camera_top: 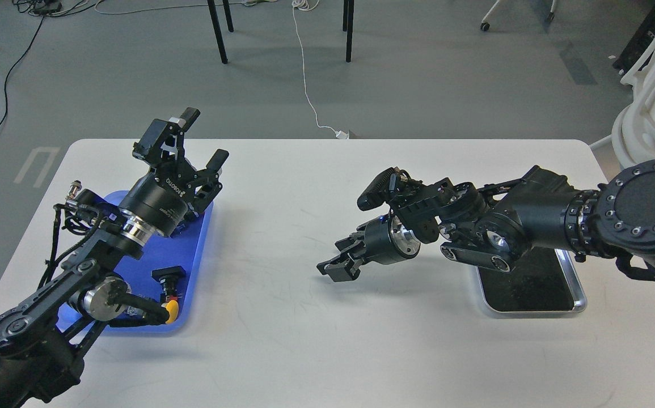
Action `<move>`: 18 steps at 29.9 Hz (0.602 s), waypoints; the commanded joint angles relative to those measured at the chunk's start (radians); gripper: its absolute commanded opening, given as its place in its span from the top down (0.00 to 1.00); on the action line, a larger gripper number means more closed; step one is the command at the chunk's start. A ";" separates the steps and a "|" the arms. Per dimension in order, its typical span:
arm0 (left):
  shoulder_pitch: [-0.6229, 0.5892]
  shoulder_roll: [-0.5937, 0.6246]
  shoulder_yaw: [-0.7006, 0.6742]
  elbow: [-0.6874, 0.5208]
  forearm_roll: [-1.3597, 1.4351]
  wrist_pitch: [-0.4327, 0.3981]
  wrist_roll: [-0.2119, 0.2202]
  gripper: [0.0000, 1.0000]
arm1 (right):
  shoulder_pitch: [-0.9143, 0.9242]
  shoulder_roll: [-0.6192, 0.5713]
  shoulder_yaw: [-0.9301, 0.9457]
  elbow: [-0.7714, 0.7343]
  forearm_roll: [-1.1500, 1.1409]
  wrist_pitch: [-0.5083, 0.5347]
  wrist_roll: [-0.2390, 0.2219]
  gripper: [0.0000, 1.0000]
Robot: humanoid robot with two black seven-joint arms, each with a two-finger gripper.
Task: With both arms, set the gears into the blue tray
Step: 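Open the right gripper to set the part down and retract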
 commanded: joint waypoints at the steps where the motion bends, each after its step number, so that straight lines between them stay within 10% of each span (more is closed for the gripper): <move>1: 0.000 0.000 0.000 0.000 0.000 0.000 -0.008 0.02 | 0.003 -0.098 0.090 0.013 0.109 0.005 0.000 0.07; 18: -0.006 0.000 0.020 -0.002 0.150 -0.016 -0.063 0.02 | -0.587 -0.546 0.918 0.235 0.750 0.018 0.000 0.06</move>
